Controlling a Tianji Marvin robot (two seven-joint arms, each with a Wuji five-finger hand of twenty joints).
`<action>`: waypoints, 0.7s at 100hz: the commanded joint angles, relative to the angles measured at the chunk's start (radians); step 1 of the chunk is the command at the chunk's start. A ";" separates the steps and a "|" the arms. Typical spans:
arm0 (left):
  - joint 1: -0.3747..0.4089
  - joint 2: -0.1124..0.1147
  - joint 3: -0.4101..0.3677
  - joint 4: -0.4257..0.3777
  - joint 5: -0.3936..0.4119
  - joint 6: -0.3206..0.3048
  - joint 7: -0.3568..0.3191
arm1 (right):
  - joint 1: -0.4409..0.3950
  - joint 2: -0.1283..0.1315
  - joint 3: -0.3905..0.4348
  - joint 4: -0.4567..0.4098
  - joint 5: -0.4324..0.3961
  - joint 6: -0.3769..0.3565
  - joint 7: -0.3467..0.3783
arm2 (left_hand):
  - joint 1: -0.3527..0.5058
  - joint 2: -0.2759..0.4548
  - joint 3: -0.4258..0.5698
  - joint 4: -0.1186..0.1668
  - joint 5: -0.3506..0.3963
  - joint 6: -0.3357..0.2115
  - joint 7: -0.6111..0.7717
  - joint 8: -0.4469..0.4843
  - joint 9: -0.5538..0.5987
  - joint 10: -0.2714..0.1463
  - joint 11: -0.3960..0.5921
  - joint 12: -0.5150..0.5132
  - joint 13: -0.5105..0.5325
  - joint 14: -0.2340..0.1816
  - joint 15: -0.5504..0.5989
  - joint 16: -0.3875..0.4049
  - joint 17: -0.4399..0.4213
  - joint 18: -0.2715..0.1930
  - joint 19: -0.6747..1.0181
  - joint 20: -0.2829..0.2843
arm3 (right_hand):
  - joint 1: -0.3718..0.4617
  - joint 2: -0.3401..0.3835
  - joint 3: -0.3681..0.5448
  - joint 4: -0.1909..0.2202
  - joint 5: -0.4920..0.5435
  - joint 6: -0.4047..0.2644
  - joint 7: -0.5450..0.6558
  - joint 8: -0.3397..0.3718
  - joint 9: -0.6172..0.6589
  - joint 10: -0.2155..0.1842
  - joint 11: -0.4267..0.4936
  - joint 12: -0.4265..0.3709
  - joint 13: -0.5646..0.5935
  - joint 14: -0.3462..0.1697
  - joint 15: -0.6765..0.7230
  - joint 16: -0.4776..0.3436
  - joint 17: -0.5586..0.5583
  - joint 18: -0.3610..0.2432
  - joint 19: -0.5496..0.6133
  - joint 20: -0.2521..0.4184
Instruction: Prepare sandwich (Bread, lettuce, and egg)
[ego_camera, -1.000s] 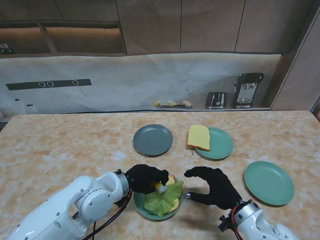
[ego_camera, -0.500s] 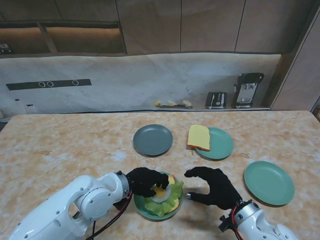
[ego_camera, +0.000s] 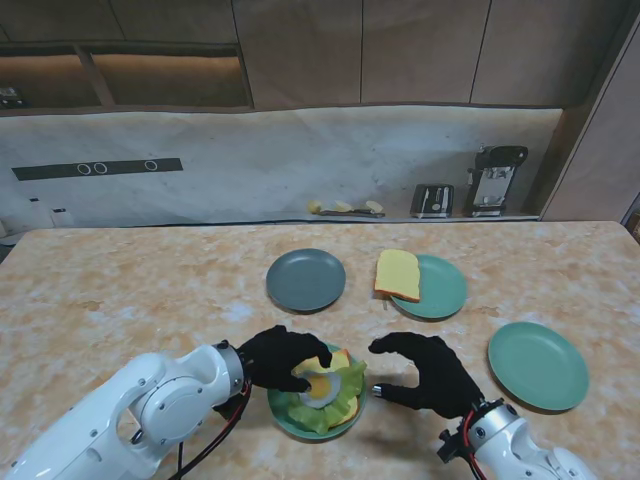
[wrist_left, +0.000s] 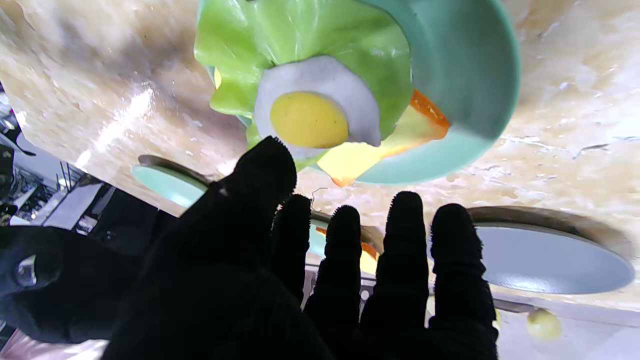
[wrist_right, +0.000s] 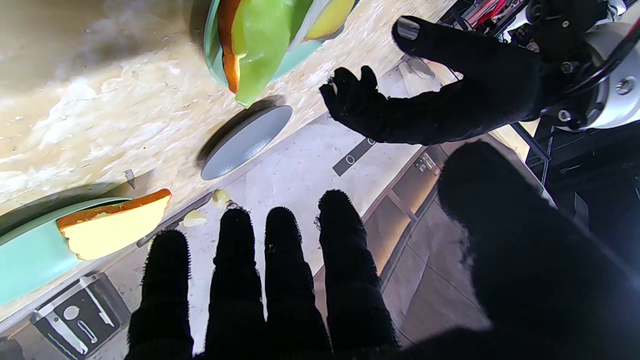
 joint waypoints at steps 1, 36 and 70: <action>0.030 -0.001 -0.019 -0.018 -0.002 -0.002 0.010 | 0.001 -0.006 -0.004 0.002 -0.002 0.002 0.011 | -0.006 0.027 -0.025 0.017 -0.020 0.004 -0.018 -0.010 -0.025 0.006 -0.009 -0.024 -0.026 0.008 -0.021 -0.026 -0.026 0.020 -0.026 -0.029 | -0.033 0.018 -0.020 0.026 0.003 -0.010 0.001 0.002 0.023 -0.023 0.000 0.012 -0.013 -0.026 -0.003 0.019 -0.013 -0.014 -0.014 0.020; 0.195 -0.018 -0.208 -0.088 -0.019 -0.031 0.089 | 0.057 -0.002 0.005 0.021 -0.009 0.004 0.035 | -0.006 0.124 -0.393 0.008 -0.001 0.014 -0.150 -0.122 -0.064 0.014 -0.109 -0.154 -0.059 -0.003 -0.166 -0.163 -0.050 0.045 -0.191 -0.148 | -0.030 0.022 -0.022 0.026 0.001 -0.008 0.000 0.002 0.023 -0.022 -0.001 0.011 -0.011 -0.023 -0.003 0.020 -0.010 -0.013 -0.013 0.021; 0.341 -0.058 -0.324 -0.085 -0.102 -0.125 0.305 | 0.202 0.005 -0.013 0.106 -0.075 0.050 0.057 | -0.168 0.143 -0.408 -0.001 -0.011 0.030 -0.228 -0.189 -0.075 0.031 -0.133 -0.205 -0.099 0.012 -0.200 -0.224 -0.075 0.048 -0.325 -0.300 | -0.019 0.006 -0.023 0.028 -0.002 -0.004 -0.002 0.003 0.007 -0.020 -0.001 0.011 -0.019 -0.024 -0.006 0.018 -0.013 -0.012 -0.008 0.023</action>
